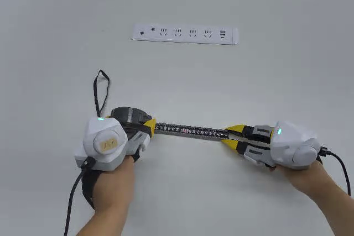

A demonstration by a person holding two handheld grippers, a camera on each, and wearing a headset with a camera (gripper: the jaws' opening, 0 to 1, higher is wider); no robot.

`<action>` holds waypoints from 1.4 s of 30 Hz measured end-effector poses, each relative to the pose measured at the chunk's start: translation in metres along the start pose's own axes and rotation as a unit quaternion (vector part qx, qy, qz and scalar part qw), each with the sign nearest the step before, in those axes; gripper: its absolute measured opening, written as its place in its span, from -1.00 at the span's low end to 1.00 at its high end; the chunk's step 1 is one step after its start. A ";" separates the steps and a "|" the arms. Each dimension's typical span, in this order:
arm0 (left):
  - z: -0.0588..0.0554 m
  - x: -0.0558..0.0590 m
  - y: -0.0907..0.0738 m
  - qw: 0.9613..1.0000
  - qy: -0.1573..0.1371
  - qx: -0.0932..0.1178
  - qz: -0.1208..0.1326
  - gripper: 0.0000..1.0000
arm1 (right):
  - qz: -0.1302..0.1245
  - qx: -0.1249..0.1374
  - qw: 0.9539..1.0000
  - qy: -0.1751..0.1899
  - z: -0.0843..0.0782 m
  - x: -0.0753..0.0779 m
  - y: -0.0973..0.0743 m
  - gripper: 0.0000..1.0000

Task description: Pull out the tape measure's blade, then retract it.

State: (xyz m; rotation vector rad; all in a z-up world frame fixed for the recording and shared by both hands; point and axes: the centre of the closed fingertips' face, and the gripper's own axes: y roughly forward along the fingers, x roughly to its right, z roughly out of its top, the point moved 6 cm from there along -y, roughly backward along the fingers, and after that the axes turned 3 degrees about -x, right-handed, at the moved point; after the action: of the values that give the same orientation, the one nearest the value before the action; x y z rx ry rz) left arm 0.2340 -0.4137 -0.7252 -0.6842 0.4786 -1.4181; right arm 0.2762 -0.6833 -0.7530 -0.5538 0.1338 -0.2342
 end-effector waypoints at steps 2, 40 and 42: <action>0.000 0.000 0.000 1.000 0.000 0.000 0.000 0.27 | 0.000 0.002 1.000 0.000 0.001 0.000 0.001 -0.77; -0.001 0.000 0.001 1.000 -0.005 -0.001 0.002 0.26 | 0.017 0.009 1.000 0.000 0.010 -0.001 0.018 -0.78; -0.001 0.000 0.002 1.000 -0.005 0.000 0.002 0.26 | 0.018 0.009 1.000 0.000 0.010 -0.001 0.018 -0.78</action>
State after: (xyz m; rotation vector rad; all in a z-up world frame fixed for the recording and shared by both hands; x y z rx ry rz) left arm 0.2346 -0.4139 -0.7268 -0.6893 0.4719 -1.4104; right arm 0.2805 -0.6628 -0.7541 -0.5324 0.1413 -0.1999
